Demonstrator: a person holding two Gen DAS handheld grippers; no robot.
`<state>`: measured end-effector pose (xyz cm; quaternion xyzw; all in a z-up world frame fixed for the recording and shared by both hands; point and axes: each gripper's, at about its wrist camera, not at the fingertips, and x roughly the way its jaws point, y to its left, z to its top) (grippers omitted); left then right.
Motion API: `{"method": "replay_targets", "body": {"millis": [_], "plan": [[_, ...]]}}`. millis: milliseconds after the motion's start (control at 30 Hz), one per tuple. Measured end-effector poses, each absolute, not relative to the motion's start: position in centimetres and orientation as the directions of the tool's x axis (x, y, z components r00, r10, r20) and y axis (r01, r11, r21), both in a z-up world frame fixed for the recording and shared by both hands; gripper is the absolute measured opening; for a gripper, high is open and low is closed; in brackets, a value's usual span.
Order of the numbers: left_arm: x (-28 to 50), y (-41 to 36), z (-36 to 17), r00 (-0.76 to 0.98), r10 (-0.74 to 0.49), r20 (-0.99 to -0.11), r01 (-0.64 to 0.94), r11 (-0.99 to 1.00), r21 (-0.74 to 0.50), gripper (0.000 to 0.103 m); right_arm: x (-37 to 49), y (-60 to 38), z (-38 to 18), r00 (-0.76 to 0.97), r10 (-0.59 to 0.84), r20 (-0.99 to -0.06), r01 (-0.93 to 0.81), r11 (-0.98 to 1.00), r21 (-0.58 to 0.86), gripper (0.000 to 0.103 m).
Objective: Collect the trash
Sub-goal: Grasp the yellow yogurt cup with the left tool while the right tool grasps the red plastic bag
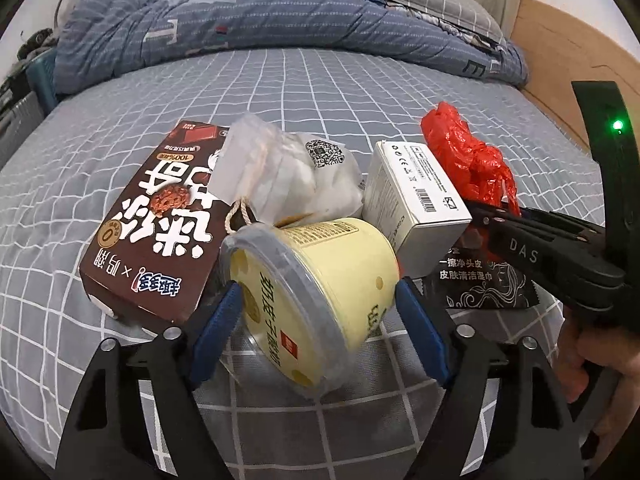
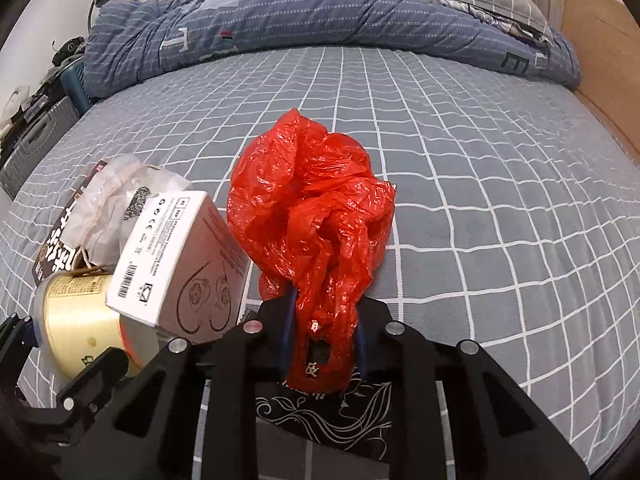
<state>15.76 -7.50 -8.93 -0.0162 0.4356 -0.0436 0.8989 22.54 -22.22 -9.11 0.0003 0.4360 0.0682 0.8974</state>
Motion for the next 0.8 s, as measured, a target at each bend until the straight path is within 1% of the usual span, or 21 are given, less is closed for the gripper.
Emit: {"method": "replay_targets", "body": {"millis": [100, 167, 467, 567, 633, 800], "plan": [[15.7, -7.4, -8.5, 0.621, -0.098, -0.777, 0.07, 0.995, -0.069, 0.067, 22.4, -22.1, -8.7, 0.615, 0.115, -0.78, -0.122, 0.991, 0.05, 0.023], [15.6, -7.4, -8.4, 0.619, -0.098, -0.779, 0.077, 0.995, -0.065, 0.065, 22.2, -21.9, -8.5, 0.614, 0.112, -0.781, -0.124, 0.991, 0.044, 0.023], [15.7, -7.2, -8.9, 0.625, -0.103, -0.773, 0.067, 0.995, -0.078, 0.067, 21.5, -21.1, -8.3, 0.611, 0.102, -0.785, -0.147, 0.989, 0.014, 0.023], [15.6, -7.2, -9.0, 0.63, -0.104, -0.77, 0.064, 0.995, -0.083, 0.065, 21.5, -21.0, -8.5, 0.608, 0.098, -0.788, -0.152, 0.988, 0.006, 0.023], [15.5, -7.2, -8.9, 0.632, -0.111, -0.767, 0.063, 0.994, -0.092, 0.063, 21.5, -20.9, -8.5, 0.61, 0.1, -0.786, -0.152, 0.988, 0.008, 0.023], [15.5, -6.7, -8.2, 0.641, -0.123, -0.757, 0.063, 0.992, -0.108, 0.048, 21.8, -20.9, -8.5, 0.61, 0.106, -0.786, -0.151, 0.988, 0.016, 0.023]]}}
